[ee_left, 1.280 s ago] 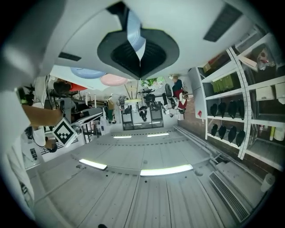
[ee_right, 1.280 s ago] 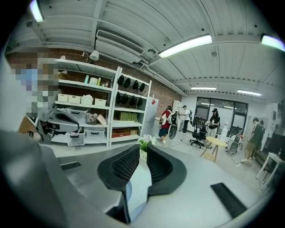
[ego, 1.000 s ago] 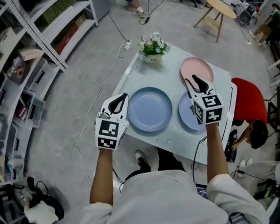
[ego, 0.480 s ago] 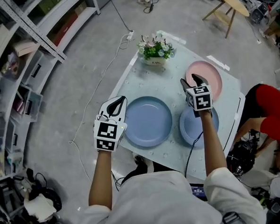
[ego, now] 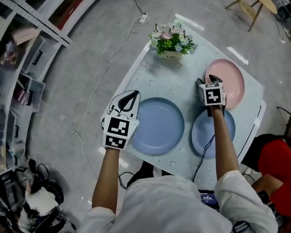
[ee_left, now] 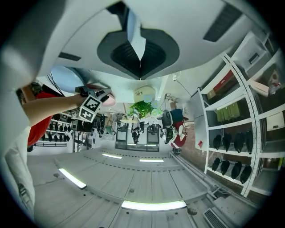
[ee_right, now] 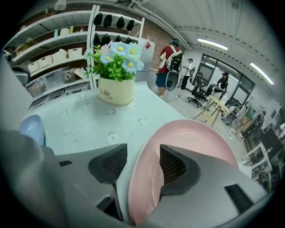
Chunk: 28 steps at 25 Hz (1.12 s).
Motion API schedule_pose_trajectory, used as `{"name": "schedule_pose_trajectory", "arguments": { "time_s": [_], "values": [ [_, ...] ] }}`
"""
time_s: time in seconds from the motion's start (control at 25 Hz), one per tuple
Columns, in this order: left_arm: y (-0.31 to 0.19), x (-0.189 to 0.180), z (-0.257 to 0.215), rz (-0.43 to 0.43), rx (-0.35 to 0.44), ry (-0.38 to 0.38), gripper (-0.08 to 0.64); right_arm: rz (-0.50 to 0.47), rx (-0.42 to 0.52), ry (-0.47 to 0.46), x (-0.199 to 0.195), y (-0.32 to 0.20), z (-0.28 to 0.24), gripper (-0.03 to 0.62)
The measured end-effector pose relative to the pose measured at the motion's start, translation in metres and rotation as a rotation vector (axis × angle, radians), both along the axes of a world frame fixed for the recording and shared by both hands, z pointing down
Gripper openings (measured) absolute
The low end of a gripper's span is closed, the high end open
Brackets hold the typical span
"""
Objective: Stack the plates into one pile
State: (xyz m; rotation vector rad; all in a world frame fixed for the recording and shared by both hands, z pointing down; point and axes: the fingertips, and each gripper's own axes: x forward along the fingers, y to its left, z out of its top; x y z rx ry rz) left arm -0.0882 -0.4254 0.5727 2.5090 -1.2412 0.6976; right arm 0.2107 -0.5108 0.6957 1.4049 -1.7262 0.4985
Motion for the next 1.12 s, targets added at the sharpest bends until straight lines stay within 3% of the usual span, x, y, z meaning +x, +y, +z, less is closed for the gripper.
{"name": "schedule_pose_trajectory", "arguments": {
  "time_s": [0.04, 0.12, 0.32, 0.48, 0.6, 0.76, 1.0, 1.12],
  "values": [
    [0.0, 0.001, 0.003, 0.001, -0.005, -0.004, 0.017, 0.017, -0.011, -0.001, 0.003, -0.001, 0.005, 0.231],
    [-0.001, 0.001, 0.006, -0.002, -0.012, -0.004, 0.017, 0.039, -0.01, 0.003, 0.007, -0.004, 0.007, 0.116],
    [0.005, 0.003, 0.002, -0.005, -0.003, 0.01, 0.017, 0.008, -0.003, 0.075, 0.007, 0.001, -0.006, 0.085],
    [0.016, -0.007, -0.011, -0.021, 0.019, 0.022, 0.017, -0.075, 0.066, 0.172, 0.004, 0.012, -0.043, 0.042],
    [0.025, -0.015, -0.027, -0.037, 0.045, 0.042, 0.017, -0.126, 0.117, 0.167, -0.009, 0.026, -0.08, 0.048],
    [0.04, -0.028, -0.056, -0.048, 0.097, 0.076, 0.017, -0.197, 0.174, 0.101, -0.047, 0.062, -0.132, 0.055],
    [0.086, -0.049, -0.091, -0.05, 0.159, 0.102, 0.017, -0.404, 0.283, 0.147, -0.13, 0.142, -0.184, 0.054],
    [0.114, -0.055, -0.098, -0.036, 0.18, 0.111, 0.017, -0.459, 0.305, 0.169, -0.162, 0.187, -0.198, 0.057]
  ]
}}
